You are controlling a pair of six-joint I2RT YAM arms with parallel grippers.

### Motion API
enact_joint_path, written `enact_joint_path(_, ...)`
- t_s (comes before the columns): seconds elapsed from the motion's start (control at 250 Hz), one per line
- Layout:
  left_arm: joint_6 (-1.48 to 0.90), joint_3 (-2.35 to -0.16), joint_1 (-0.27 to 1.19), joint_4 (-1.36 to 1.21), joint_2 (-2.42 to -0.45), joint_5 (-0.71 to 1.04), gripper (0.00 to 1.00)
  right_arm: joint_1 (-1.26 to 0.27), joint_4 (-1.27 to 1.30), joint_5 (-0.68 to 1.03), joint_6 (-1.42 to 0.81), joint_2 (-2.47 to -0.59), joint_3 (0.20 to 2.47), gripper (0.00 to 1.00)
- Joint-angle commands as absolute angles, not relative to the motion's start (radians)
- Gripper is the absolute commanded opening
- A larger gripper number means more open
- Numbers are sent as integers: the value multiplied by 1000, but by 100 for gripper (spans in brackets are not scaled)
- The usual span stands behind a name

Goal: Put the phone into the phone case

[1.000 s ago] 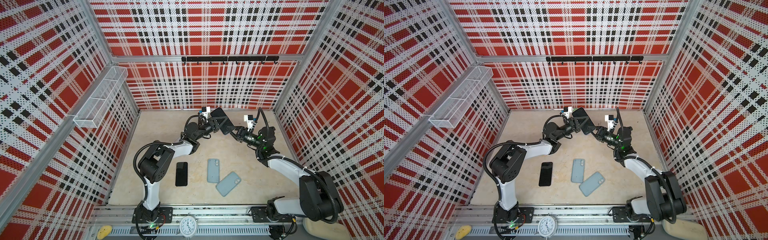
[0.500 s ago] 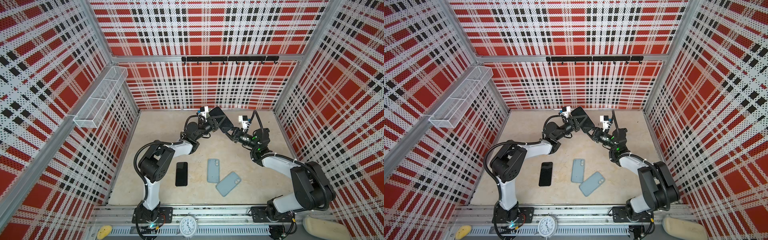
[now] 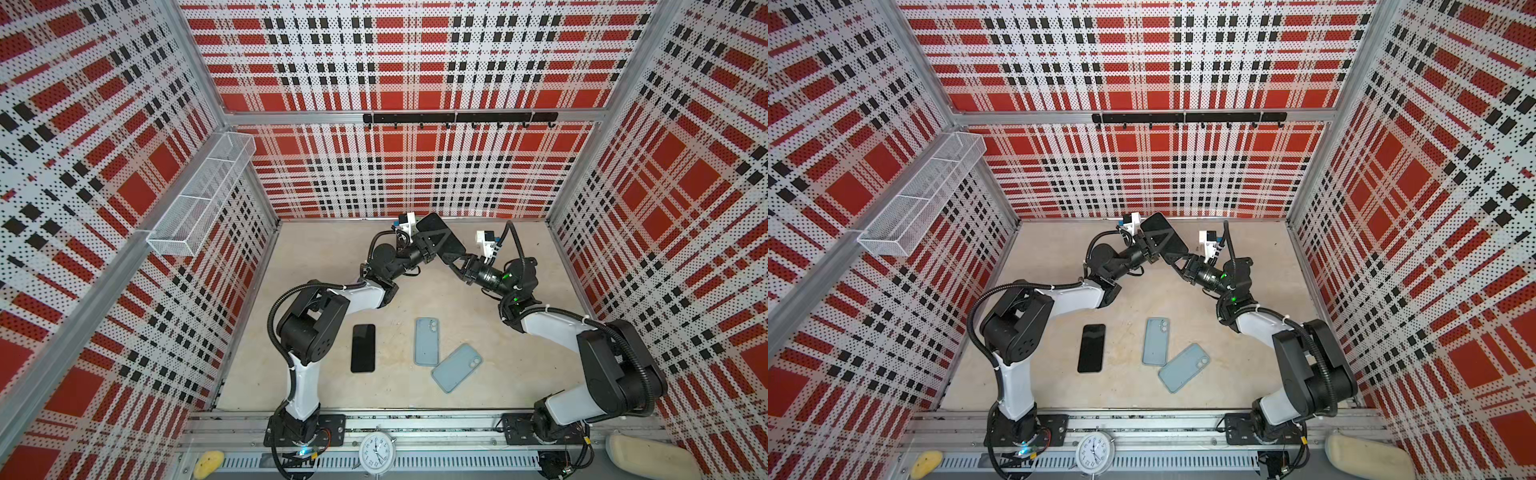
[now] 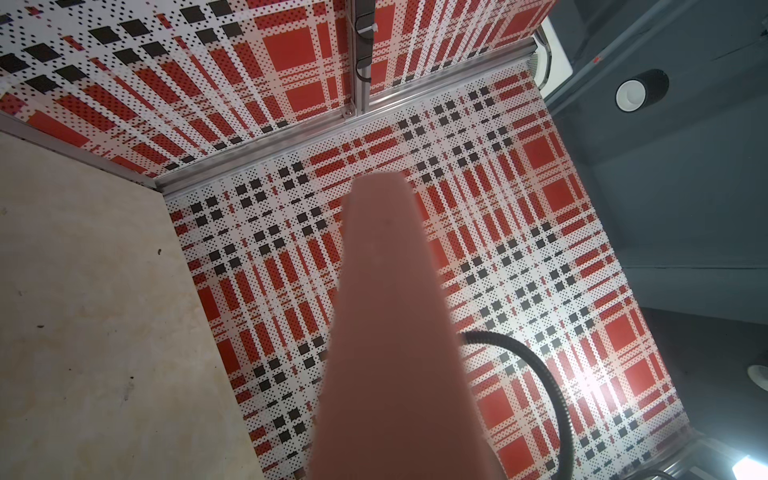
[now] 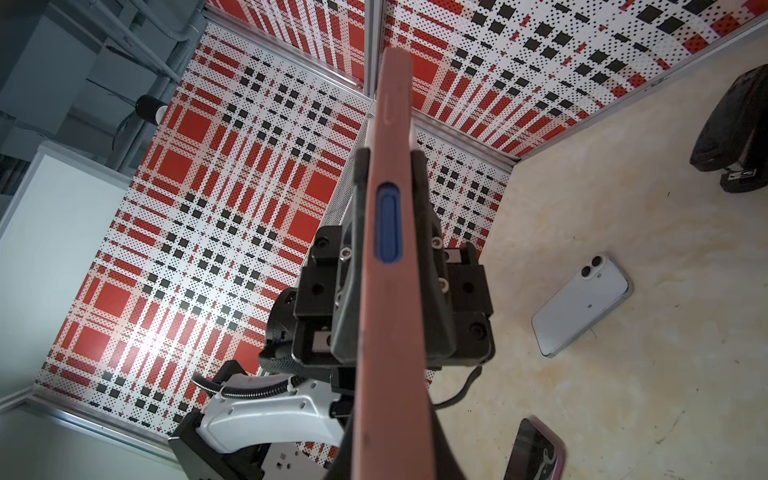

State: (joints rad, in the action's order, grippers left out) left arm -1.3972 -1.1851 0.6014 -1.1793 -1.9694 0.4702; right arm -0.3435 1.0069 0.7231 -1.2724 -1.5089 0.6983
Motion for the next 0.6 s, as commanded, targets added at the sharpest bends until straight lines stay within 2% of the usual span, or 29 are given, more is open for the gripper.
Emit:
enact_joint_path(0.0, -1374, -1208, 614, -1289, -1941, 490, 6, -363, 999, 721, -1310, -1534, 693, 26)
enact_joint_path(0.156, -1368, -1210, 613, -1287, -1940, 516, 6, -363, 994, 736, -1304, -1516, 691, 43)
enact_joint_path(0.228, -1368, -1214, 610, -1287, -1942, 548, 7, -355, 961, 746, -1273, -1495, 688, 48)
enact_joint_path(0.384, -1350, -1214, 591, -1228, -1919, 665, 7, -310, 717, 764, -1110, -1376, 691, 51)
enact_joint_path(0.596, -1322, -1211, 562, -1136, -1880, 826, 9, -278, 155, 761, -712, -1200, 829, 48)
